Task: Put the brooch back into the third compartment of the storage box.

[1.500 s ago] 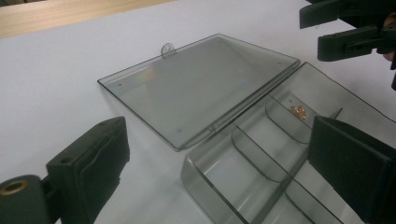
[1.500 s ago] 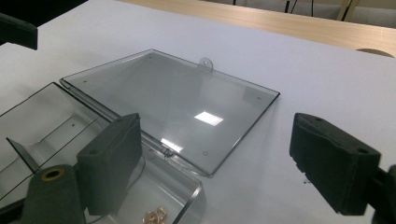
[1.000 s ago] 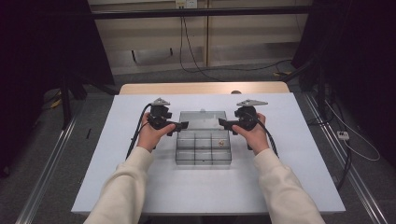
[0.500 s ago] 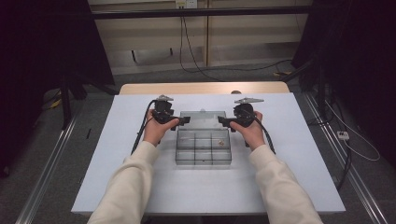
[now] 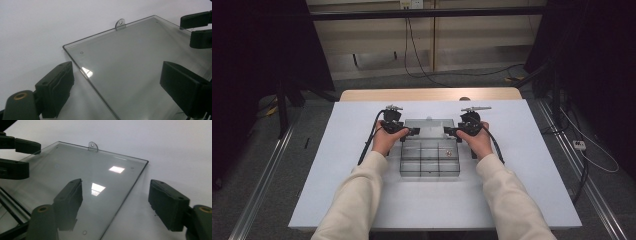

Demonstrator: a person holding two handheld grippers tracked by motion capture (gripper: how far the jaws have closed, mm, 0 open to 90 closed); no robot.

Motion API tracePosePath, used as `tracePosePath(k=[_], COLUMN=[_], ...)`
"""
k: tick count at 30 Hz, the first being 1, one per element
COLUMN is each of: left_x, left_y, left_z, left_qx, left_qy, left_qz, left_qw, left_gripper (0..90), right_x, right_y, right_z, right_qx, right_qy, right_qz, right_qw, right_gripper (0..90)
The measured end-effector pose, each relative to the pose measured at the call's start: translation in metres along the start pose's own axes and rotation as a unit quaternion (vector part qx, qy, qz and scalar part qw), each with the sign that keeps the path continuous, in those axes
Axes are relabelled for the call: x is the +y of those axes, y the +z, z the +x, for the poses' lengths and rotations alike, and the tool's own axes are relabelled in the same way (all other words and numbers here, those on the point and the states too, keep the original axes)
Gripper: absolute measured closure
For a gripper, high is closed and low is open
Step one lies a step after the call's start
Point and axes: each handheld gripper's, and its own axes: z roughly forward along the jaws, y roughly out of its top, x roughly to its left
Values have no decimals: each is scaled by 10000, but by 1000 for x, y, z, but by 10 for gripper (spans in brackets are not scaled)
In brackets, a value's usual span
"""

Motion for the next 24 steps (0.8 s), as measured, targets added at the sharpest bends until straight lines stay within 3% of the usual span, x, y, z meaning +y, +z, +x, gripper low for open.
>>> tracePosePath(k=[7,14,24], left_x=[-1,-1,-1], left_y=[1,1,2], left_z=[1,2,0], left_qx=[-142,-169,-145], left_qy=[-347,-481,-513], left_qz=[68,111,117], left_qw=[9993,9986,9985], left_gripper=[140,147,139], right_x=[-1,-1,-2], right_y=[2,3,3], right_z=[1,-2,-4], right_qx=[262,374,452], right_qy=[420,721,855], right_qz=[91,152,183], right_qw=[9987,9966,9951], right_gripper=[362,361,360])
